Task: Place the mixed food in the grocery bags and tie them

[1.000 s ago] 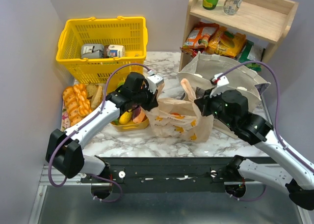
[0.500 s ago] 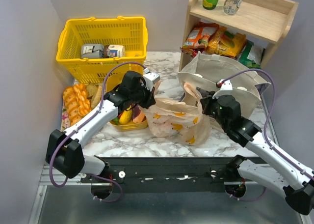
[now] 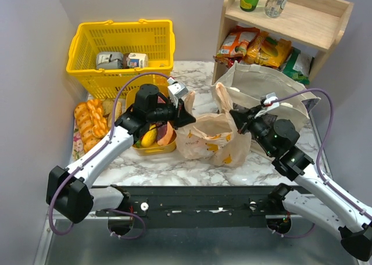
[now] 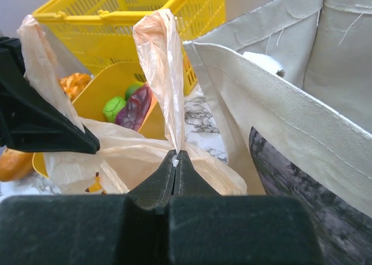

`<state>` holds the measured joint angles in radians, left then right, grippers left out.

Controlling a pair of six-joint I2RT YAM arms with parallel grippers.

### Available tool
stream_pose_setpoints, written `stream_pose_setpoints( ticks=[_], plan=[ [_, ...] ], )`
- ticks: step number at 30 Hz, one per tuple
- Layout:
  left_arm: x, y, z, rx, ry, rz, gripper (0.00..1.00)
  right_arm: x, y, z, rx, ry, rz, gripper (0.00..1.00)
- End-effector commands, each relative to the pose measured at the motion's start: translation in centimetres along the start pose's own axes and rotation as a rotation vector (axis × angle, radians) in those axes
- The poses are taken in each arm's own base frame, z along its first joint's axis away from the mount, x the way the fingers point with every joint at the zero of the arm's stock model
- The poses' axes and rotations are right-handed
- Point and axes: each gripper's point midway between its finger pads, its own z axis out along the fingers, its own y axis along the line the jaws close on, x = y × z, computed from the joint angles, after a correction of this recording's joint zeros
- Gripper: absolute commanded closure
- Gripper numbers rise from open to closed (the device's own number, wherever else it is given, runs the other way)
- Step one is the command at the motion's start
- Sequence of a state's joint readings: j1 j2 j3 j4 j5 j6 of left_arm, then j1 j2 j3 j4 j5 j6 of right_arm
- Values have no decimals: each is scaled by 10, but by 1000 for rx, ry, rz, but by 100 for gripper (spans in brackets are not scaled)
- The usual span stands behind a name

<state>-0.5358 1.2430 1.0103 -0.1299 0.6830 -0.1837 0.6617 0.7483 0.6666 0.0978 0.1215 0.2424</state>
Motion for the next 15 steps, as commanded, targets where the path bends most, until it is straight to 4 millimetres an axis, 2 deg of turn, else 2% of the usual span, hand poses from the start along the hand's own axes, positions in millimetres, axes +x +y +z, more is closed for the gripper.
stream_pose_setpoints(
  ticks=[1, 4, 7, 10, 11, 15],
  plan=[
    [-4, 15, -6, -40, -34, -66, 100, -28, -43, -7, 266, -120, 59, 99],
    [-8, 39, -19, -109, -92, -145, 100, -28, -81, -24, 477, -148, 45, 99],
    [-9, 56, -34, -141, -181, -248, 100, -22, -105, -42, 617, -157, 26, 99],
    [-11, 57, -44, -112, -250, -326, 100, -12, -120, -55, 706, -143, 18, 99],
    [1, 58, -43, -110, -244, -358, 100, -11, -122, -56, 717, -144, 19, 99],
    [11, 58, -48, -116, -261, -406, 100, -2, -128, -63, 750, -116, 7, 99]
  ],
)
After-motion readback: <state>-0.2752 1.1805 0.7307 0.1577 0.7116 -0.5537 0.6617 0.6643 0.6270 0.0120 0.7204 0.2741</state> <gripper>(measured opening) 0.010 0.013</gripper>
